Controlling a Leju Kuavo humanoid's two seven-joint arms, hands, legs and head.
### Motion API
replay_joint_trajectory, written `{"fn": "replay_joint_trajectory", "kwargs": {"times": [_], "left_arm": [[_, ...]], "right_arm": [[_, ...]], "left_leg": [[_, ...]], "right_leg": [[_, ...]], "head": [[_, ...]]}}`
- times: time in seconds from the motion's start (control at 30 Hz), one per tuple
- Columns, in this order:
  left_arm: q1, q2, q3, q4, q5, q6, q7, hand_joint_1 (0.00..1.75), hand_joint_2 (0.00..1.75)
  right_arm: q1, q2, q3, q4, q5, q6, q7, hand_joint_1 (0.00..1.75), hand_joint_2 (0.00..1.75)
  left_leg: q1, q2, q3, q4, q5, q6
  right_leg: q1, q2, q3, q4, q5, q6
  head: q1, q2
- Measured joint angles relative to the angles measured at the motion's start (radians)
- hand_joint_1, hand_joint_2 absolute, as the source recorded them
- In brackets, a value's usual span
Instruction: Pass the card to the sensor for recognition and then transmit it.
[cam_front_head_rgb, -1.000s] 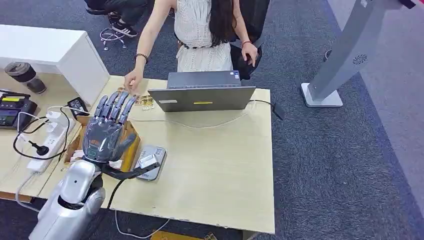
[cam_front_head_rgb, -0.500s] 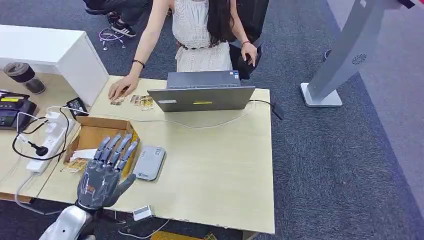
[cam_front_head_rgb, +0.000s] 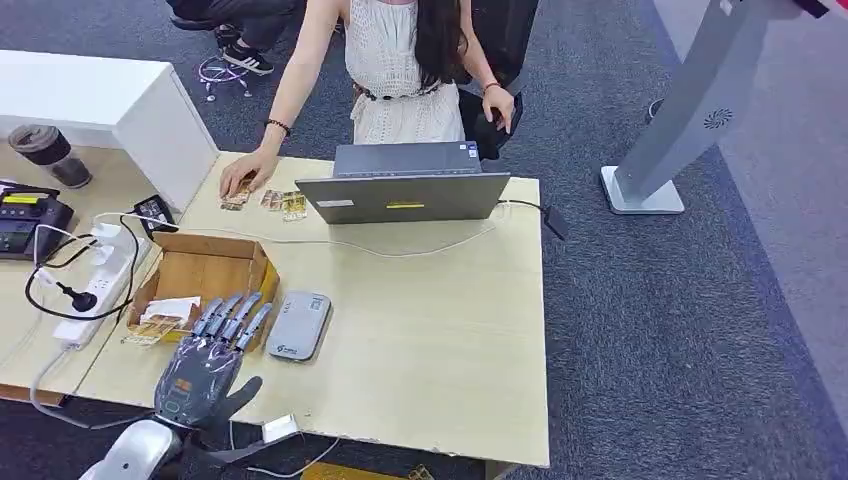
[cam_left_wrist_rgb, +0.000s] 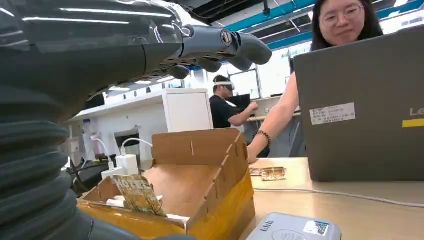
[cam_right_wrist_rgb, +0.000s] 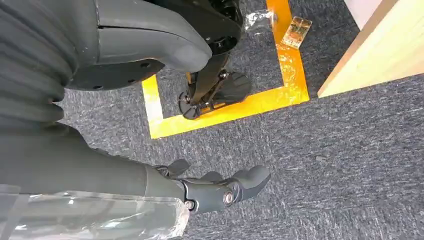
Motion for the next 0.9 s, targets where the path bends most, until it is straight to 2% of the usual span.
{"fn": "replay_joint_trajectory", "kwargs": {"times": [0.17,0.37,0.9], "left_arm": [[-0.002,0.0,0.013,0.006,0.006,-0.013,0.022,0.0,1.75],[-0.036,-0.001,0.065,0.056,0.026,-0.06,0.039,0.0,1.75],[-0.081,-0.016,0.123,0.128,0.04,-0.077,0.041,0.0,1.75]], "right_arm": [[0.001,0.0,-0.001,-0.001,0.005,0.0,0.001,0.0,1.75],[0.0,-0.001,-0.001,-0.001,0.024,0.005,0.008,0.0,1.75],[0.0,-0.001,-0.001,-0.001,0.041,0.006,0.013,0.0,1.75]], "left_leg": [[0.0,0.0,0.0,0.0,0.0,0.0],[0.0,0.0,0.0,0.0,0.0,0.0],[0.0,0.0,0.0,0.0,0.0,0.0]], "right_leg": [[0.0,0.0,0.0,0.0,0.0,0.0],[0.0,0.0,0.0,0.0,0.0,0.0],[0.0,0.0,0.0,0.0,0.0,0.0]], "head": [[0.0,0.0],[0.0,0.0],[0.0,0.0]]}}
